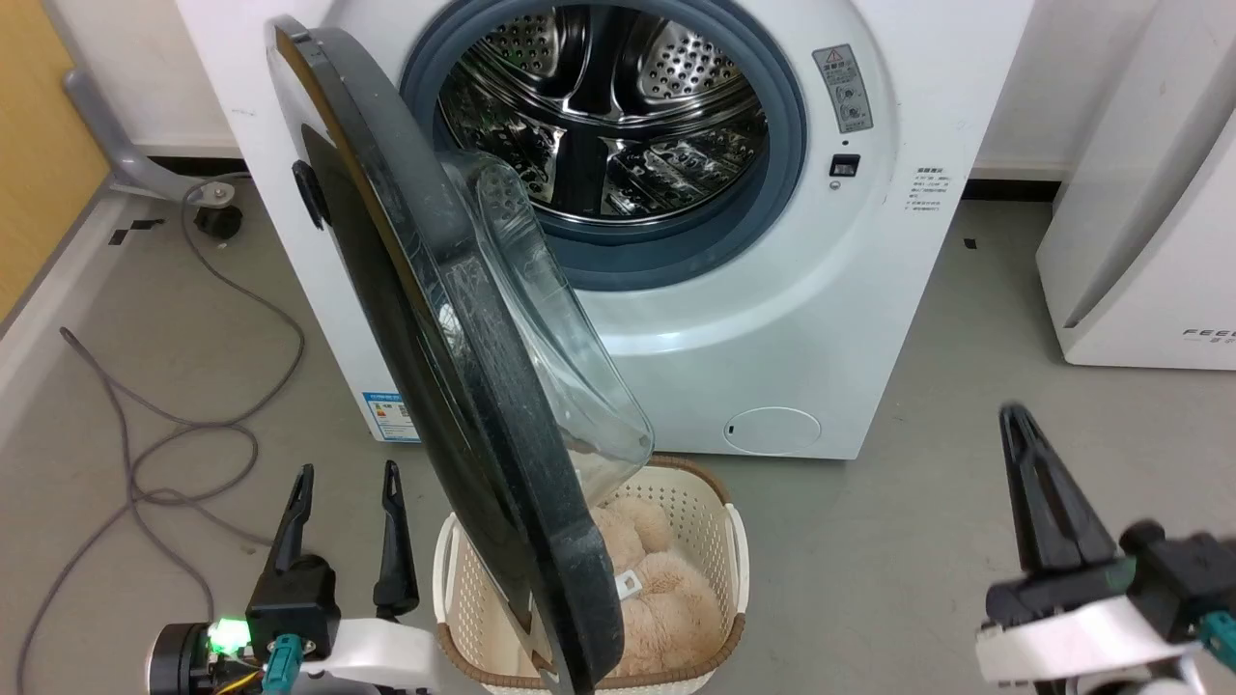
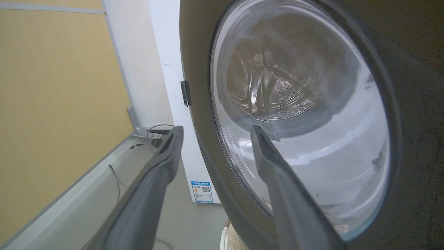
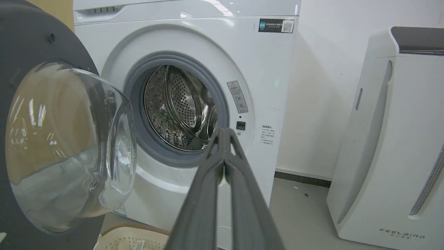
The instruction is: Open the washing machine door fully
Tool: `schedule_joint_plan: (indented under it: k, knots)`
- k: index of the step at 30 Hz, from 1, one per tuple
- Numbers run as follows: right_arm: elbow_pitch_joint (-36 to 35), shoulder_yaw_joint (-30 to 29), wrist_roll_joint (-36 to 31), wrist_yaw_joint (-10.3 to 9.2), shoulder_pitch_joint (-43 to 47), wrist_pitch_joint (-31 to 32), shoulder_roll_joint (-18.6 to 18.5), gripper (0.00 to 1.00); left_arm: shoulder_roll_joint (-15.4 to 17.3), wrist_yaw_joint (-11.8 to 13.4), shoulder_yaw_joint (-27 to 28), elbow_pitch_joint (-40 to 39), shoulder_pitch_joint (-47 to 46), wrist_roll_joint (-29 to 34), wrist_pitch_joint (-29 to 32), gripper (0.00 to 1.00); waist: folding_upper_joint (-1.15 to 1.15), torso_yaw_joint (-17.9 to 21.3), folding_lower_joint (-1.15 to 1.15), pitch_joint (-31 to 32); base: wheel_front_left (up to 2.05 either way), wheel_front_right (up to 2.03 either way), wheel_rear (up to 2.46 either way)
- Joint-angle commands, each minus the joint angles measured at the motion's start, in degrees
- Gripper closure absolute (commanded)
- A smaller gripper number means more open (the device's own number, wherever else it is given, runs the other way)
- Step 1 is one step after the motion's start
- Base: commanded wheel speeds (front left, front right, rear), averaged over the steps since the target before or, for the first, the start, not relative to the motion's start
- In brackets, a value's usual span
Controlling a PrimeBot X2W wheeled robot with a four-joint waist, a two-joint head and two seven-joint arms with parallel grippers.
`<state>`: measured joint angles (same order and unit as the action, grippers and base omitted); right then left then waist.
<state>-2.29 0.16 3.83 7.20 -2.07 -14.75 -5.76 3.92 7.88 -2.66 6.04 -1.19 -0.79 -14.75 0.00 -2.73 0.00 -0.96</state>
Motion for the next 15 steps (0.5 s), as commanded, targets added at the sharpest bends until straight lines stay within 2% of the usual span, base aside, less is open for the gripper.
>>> schedule_joint_plan:
  k: [1, 8, 9, 10, 11, 15]
  knots:
    - [0.5, -0.58, 0.57, 0.29, 1.65, -0.24, 0.75, 1.0, 0.04, -0.22, 0.22, -0.15, 0.57, -0.27, -0.25, 0.0, 0.0, 0.02, 0.0, 0.05, 0.0, 0.0, 0.0]
    - [3.95, -1.27, 2.76, 0.29, 4.94, -0.25, 2.37, 1.0, -0.08, -0.05, 0.15, -0.25, 0.94, -0.28, -0.25, 0.0, 0.0, 0.4, 0.0, 0.28, 0.0, 0.0, 0.0]
    - [4.25, -1.48, 2.88, 0.29, 5.17, -0.25, 2.49, 0.8, -0.08, -0.06, 0.21, -0.2, 0.94, -0.31, -0.25, 0.0, 0.0, 0.45, 0.0, 0.34, 0.0, 0.0, 0.0]
    - [4.34, -1.77, 2.74, 0.29, 5.3, -0.25, 2.58, 0.26, -0.08, -0.08, 0.28, -0.15, 0.94, -0.34, -0.25, 0.0, 0.0, 0.51, 0.0, 0.38, 0.0, 0.0, 0.0]
    - [4.29, -2.14, 2.45, 0.29, 5.37, -0.25, 2.66, 0.0, -0.09, -0.09, 0.35, -0.14, 0.94, -0.37, -0.25, 0.0, 0.0, 0.57, 0.0, 0.43, 0.0, 0.0, 0.0]
    - [3.89, -2.49, 2.22, 0.29, 5.73, -0.25, 2.83, 0.0, -0.13, -0.02, 0.58, -0.53, 0.79, -0.45, -0.25, 0.0, 0.0, 0.7, 0.0, 0.56, 0.0, 0.0, 0.0]
